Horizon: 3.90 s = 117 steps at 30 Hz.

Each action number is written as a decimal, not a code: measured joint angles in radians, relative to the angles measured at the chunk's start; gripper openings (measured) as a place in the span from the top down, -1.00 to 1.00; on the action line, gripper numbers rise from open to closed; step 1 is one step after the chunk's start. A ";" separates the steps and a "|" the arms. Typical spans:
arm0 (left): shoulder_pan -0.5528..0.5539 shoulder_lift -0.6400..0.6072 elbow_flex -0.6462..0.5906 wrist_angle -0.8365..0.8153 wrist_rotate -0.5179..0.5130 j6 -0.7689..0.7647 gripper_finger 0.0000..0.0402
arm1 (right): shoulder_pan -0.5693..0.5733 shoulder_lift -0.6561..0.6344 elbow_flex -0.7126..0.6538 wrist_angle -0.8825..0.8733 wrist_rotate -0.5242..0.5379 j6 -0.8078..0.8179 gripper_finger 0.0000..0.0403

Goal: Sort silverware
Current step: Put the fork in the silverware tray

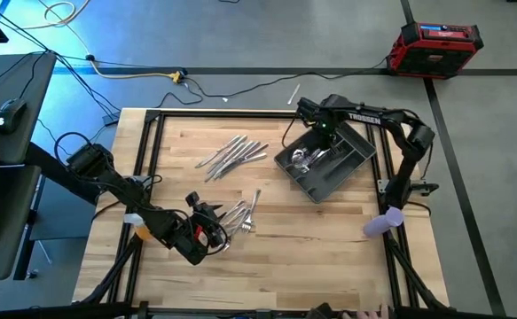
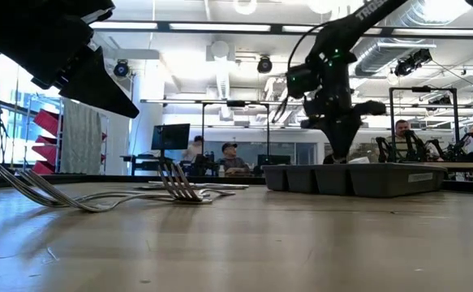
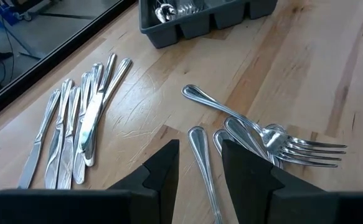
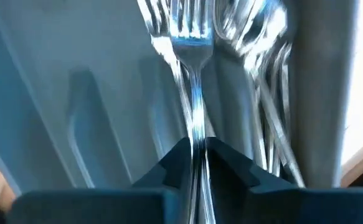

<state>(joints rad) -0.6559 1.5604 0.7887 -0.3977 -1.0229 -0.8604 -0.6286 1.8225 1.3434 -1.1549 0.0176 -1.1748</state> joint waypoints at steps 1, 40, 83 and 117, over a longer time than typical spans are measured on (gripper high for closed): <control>0.000 0.000 0.000 0.000 0.000 0.000 0.48 | -0.002 0.007 0.000 -0.005 0.015 -0.008 0.67; 0.002 0.001 0.000 0.007 0.005 0.000 0.48 | 0.511 0.349 0.106 0.756 -0.447 0.328 0.46; 0.002 0.001 -0.001 0.008 0.019 0.007 0.48 | 0.671 0.375 0.151 0.695 -0.266 0.611 0.67; 0.000 0.001 -0.001 0.022 0.045 0.007 0.48 | 0.067 -0.041 0.087 -0.065 -0.021 0.103 1.00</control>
<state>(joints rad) -0.6556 1.5616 0.7879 -0.3756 -0.9779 -0.8530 -0.5614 1.7813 1.4308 -1.2196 -0.0039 -1.0720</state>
